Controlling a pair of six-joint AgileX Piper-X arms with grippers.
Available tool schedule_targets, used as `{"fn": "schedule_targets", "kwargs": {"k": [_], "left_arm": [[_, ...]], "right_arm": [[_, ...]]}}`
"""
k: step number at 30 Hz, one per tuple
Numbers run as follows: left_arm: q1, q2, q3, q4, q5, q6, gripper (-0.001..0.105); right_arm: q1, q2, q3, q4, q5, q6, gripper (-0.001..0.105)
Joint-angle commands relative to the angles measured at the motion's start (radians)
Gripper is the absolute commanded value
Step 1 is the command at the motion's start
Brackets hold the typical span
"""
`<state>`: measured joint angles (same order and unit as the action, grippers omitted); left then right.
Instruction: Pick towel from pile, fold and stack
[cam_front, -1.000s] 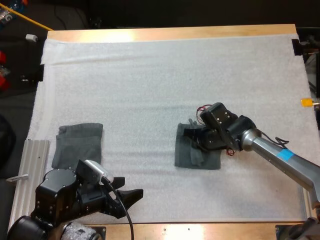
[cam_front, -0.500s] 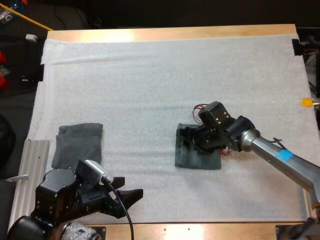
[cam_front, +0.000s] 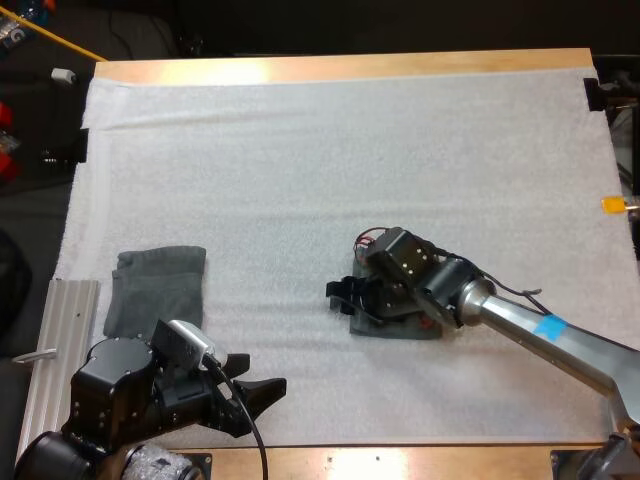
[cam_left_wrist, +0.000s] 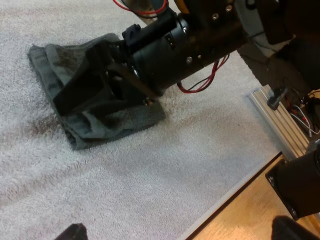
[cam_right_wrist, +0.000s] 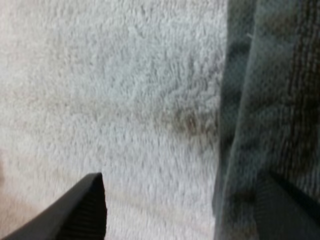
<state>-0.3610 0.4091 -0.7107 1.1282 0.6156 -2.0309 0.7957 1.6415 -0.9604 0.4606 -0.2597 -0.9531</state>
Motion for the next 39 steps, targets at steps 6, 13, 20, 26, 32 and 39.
{"fn": "schedule_targets", "kwargs": {"k": [6, 13, 20, 26, 32, 39], "left_arm": [[0.001, -0.006, -0.005, 0.003, 0.009, 0.004, 0.07], [0.001, -0.006, -0.005, 0.019, 0.009, 0.017, 0.07], [0.001, -0.006, -0.005, 0.019, 0.009, 0.017, 0.07], [0.001, -0.006, -0.005, 0.019, 0.009, 0.017, 0.07], [0.001, -0.006, -0.005, 0.019, 0.009, 0.017, 0.07], [0.001, -0.006, -0.005, 0.019, 0.009, 0.017, 0.07]], "right_arm": [[-0.001, 0.049, -0.006, -0.045, -0.043, 0.015, 0.062], [-0.001, -0.037, -0.006, 0.027, -0.033, -0.025, 0.062], [-0.001, -0.221, -0.006, 0.226, 0.104, -0.133, 0.062], [-0.001, -0.42, -0.006, 0.443, 0.227, -0.204, 0.062], [-0.001, -0.593, -0.006, 0.556, 0.249, -0.233, 0.062], [-0.001, -0.786, -0.006, 0.577, 0.256, -0.233, 0.062]]}}
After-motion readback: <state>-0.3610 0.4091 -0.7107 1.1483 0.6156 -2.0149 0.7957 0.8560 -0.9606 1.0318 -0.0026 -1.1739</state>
